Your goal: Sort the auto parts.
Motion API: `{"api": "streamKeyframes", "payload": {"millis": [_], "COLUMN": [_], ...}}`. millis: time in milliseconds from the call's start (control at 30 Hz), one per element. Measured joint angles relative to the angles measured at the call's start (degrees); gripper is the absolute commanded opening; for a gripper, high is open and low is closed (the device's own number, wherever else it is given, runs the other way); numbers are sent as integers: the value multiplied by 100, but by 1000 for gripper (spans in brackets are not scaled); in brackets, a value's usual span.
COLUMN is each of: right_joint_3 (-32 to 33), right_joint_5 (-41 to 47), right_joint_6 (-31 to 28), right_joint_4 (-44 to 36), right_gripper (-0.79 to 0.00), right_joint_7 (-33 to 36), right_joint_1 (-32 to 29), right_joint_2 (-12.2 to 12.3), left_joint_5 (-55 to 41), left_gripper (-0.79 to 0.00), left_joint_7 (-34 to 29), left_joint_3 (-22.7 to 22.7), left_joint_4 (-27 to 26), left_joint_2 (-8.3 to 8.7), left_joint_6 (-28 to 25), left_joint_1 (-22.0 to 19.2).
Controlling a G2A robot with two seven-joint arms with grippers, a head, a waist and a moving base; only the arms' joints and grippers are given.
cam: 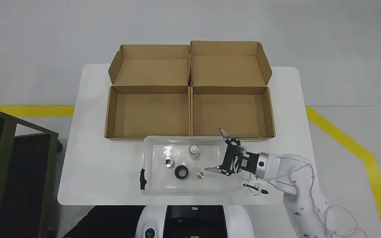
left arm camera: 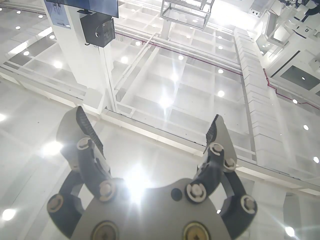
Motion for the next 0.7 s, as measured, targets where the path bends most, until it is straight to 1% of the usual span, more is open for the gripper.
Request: {"api": "streamKeyframes", "payload": {"millis": [167,367,633,667,700], "right_joint_3": [-422,-913,-1148,-1169,-1181], "right_joint_5": [-156,-297,-390,-395,-393], "right_joint_6": [123,248,342,353,365], "right_joint_4": [26,146,177,193,212], "right_gripper": [0,0,0,-37,-105], "right_joint_7": [240,347,386,389,390], "right_joint_1": [160,341,434,444,453], "right_joint_2": [1,-9,21,27,31], "left_joint_5": [0,0,0,0,0], "left_gripper": [0,0,0,0,0], "left_joint_7": [0,0,0,0,0], "left_joint_3": [0,0,0,0,0], "left_joint_4": [0,0,0,0,0], "left_joint_2": [0,0,0,0,0], "left_joint_6": [0,0,0,0,0], "left_joint_1": [0,0,0,0,0]}}
